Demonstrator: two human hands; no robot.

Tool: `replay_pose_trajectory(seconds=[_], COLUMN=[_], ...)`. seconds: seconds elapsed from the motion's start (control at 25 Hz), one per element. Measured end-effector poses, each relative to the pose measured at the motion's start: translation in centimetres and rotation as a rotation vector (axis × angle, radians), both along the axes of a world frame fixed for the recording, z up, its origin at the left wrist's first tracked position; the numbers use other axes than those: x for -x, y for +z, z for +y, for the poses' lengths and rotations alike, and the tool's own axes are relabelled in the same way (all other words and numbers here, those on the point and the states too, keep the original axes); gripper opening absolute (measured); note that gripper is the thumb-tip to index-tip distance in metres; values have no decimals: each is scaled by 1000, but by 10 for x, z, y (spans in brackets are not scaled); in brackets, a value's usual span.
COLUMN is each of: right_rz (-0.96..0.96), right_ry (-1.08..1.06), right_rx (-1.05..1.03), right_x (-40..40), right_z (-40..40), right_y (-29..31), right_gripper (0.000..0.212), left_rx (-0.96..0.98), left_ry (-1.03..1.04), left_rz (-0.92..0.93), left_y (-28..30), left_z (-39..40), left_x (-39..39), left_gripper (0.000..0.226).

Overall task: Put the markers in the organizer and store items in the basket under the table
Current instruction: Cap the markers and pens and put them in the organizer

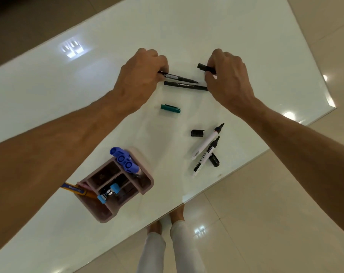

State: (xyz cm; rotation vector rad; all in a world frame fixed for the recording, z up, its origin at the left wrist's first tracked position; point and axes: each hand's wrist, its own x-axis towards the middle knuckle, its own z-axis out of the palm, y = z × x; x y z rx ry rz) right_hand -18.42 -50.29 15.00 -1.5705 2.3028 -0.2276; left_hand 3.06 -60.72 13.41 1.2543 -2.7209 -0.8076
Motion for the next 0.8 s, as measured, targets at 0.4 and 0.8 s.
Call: replay_pose_trajectory(seconds=[0.4,0.8], right_rz=[-578,-996], right_ry=[-392,-189], right_rx=[78,100], right_x=[-17,-87], right_z=[86,103], right_y=[69,128], right_gripper=[32,17], left_rx=[-248,-163], left_ry=[150,98], left_rz=[232,317], left_y=[71,122], left_z=[25,73], left_x=[-101,-130], left_gripper=[14,19])
